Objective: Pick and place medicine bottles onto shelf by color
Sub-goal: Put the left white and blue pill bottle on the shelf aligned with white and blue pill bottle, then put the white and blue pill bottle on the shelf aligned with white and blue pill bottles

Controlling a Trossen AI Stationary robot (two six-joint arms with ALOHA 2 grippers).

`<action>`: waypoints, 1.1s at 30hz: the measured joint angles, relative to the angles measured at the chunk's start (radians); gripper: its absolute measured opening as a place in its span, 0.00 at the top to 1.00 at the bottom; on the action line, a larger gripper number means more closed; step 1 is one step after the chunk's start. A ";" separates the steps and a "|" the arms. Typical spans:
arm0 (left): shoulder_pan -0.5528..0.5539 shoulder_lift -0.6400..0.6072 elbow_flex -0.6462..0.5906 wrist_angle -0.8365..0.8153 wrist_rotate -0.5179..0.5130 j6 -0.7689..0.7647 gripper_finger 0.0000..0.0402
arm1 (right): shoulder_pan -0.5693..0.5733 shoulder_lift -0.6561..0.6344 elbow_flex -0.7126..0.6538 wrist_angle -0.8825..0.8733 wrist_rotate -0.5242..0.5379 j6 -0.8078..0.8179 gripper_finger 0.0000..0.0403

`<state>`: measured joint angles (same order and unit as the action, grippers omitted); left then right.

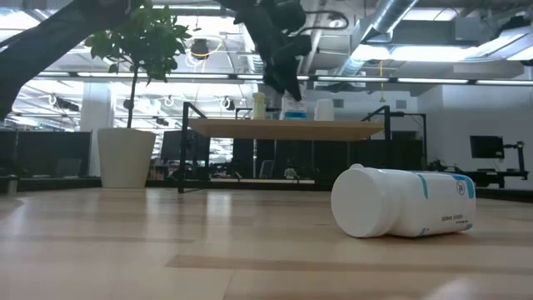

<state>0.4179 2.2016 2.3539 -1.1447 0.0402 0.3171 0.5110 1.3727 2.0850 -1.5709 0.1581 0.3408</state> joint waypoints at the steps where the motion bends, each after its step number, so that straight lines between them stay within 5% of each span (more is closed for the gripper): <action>1: 0.000 0.004 -0.001 -0.007 0.000 0.002 0.40 | 0.000 0.000 0.000 0.000 0.000 0.000 0.70; 25: -0.025 -0.094 0.002 0.018 -0.026 0.017 0.39 | 0.000 0.000 0.000 0.000 -0.002 0.000 0.70; 33: -0.123 -0.209 0.002 -0.133 -0.013 -0.104 0.39 | -0.002 0.037 -0.023 0.002 0.006 0.000 0.70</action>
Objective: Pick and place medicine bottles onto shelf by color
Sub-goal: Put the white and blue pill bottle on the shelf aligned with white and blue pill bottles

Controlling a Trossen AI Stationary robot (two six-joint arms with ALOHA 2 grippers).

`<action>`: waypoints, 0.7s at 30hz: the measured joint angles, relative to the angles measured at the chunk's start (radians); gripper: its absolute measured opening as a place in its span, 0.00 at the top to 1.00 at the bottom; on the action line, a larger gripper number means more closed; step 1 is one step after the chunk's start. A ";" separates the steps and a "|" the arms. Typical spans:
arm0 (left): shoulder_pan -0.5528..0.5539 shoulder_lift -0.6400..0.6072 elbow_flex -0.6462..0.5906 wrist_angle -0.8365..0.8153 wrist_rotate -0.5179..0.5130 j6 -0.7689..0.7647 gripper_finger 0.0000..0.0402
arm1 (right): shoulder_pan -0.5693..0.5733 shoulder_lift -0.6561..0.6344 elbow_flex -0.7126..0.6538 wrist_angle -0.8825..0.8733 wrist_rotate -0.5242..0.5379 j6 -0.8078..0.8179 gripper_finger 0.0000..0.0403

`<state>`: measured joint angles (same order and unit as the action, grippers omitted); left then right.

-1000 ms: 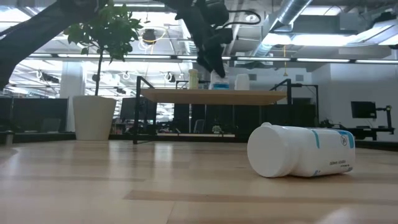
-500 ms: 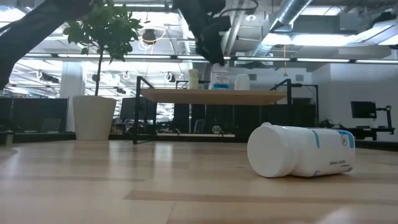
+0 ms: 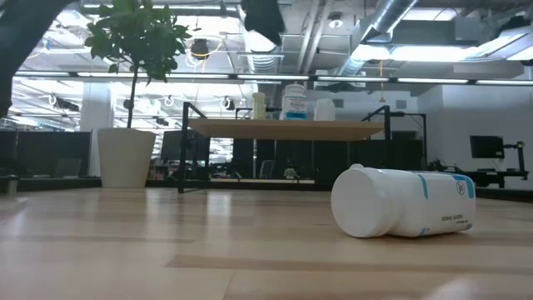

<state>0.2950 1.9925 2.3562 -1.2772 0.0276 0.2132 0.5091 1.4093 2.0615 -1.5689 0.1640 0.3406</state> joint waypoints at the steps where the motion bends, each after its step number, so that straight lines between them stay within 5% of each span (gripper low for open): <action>1: -0.020 -0.015 0.000 -0.039 0.001 -0.009 0.39 | -0.003 0.006 -0.013 0.001 0.000 -0.002 0.70; 8: -0.189 -0.115 -0.003 -0.303 -0.007 -0.057 0.39 | -0.044 0.109 -0.064 0.016 0.002 -0.035 0.70; 16: -0.375 -0.182 -0.003 -0.294 -0.013 -0.165 0.39 | -0.064 0.311 -0.071 -0.006 -0.061 -0.021 0.70; 21: -0.505 -0.240 -0.065 -0.292 -0.037 -0.255 0.39 | 0.014 0.316 -0.123 0.009 -0.033 0.001 0.70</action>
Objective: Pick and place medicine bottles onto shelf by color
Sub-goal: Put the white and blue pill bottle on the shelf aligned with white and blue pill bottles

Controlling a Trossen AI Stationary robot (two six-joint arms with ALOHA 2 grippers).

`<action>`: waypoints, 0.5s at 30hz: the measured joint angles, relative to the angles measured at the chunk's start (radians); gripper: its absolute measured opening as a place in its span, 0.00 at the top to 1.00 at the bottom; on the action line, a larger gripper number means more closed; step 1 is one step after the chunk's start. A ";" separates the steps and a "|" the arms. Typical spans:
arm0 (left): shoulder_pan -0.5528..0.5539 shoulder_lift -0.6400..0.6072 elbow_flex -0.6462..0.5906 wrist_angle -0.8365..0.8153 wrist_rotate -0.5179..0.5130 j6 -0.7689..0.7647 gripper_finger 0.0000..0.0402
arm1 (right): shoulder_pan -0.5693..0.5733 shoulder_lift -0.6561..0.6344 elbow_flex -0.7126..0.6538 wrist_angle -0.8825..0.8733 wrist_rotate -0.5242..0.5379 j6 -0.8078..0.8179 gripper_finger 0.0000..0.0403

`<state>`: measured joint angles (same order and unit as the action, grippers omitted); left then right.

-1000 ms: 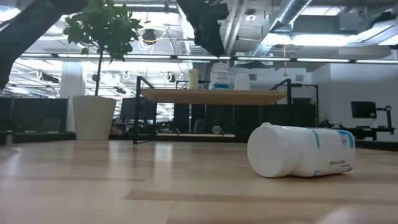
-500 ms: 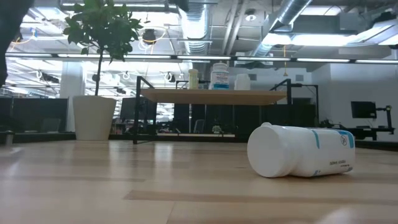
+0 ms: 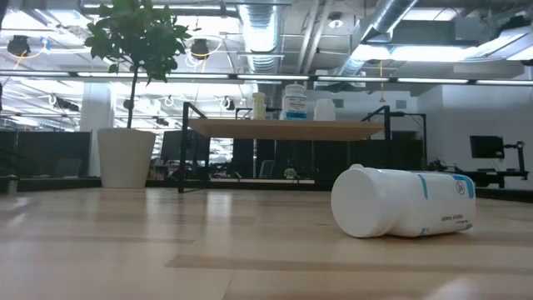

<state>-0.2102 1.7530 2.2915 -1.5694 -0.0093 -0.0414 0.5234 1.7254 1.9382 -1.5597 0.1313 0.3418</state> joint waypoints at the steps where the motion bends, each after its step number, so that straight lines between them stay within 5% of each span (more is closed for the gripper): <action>1: -0.031 -0.013 -0.036 0.001 -0.027 -0.027 0.39 | 0.026 -0.021 -0.026 0.001 0.045 0.038 0.70; 7: -0.193 -0.110 -0.403 0.162 -0.161 -0.121 0.39 | 0.173 -0.196 -0.278 0.202 0.259 0.244 0.70; 13: -0.250 -0.161 -0.831 0.727 -0.016 -0.092 0.39 | 0.210 -0.303 -0.578 0.522 0.264 0.338 0.70; 15: -0.253 -0.159 -0.955 0.934 -0.043 -0.114 0.39 | 0.210 -0.306 -0.668 0.606 0.264 0.344 0.70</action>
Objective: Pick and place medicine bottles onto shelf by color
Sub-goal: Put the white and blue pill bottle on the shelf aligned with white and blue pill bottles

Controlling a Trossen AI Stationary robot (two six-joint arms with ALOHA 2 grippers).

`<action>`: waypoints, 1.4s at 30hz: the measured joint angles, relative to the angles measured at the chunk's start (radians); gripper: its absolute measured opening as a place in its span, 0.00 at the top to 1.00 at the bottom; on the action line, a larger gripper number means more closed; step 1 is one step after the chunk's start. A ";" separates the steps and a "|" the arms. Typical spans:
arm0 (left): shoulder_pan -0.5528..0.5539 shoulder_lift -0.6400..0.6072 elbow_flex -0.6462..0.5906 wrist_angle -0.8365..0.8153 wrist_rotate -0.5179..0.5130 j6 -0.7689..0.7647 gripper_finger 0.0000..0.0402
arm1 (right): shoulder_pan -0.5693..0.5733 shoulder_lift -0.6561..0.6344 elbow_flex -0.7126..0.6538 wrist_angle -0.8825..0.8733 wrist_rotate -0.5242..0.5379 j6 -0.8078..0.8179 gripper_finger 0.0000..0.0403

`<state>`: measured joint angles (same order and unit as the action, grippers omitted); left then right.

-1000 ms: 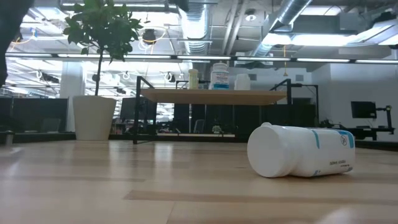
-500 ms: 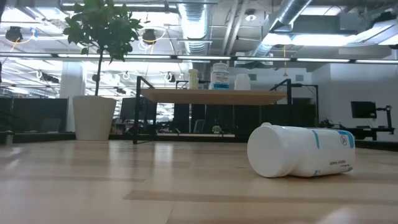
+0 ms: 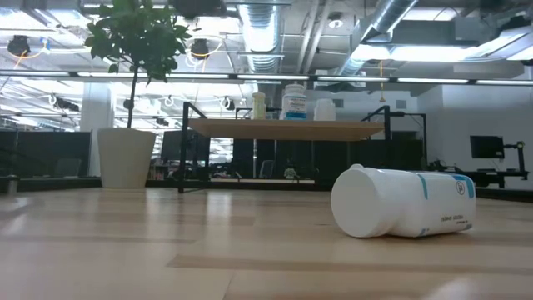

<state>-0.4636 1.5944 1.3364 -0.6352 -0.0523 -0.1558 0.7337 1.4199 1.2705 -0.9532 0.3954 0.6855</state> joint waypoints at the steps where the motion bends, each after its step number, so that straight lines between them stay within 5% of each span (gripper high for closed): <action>1: -0.002 0.007 -0.055 0.100 -0.030 -0.022 0.39 | 0.000 0.006 -0.038 0.036 0.000 0.006 0.70; 7: -0.015 0.072 -0.270 0.507 -0.145 -0.153 0.40 | -0.001 0.098 -0.147 0.209 -0.002 0.040 0.70; 16: -0.015 0.274 -0.286 0.770 -0.137 -0.201 0.48 | -0.011 0.292 -0.145 0.379 -0.089 -0.127 0.70; 42: -0.007 0.448 -0.284 1.085 -0.157 -0.268 0.52 | -0.169 0.369 -0.145 0.486 -0.171 -0.249 0.78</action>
<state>-0.4708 2.0422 1.0523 0.4497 -0.2089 -0.4237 0.5652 1.7893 1.1255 -0.4671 0.2246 0.4362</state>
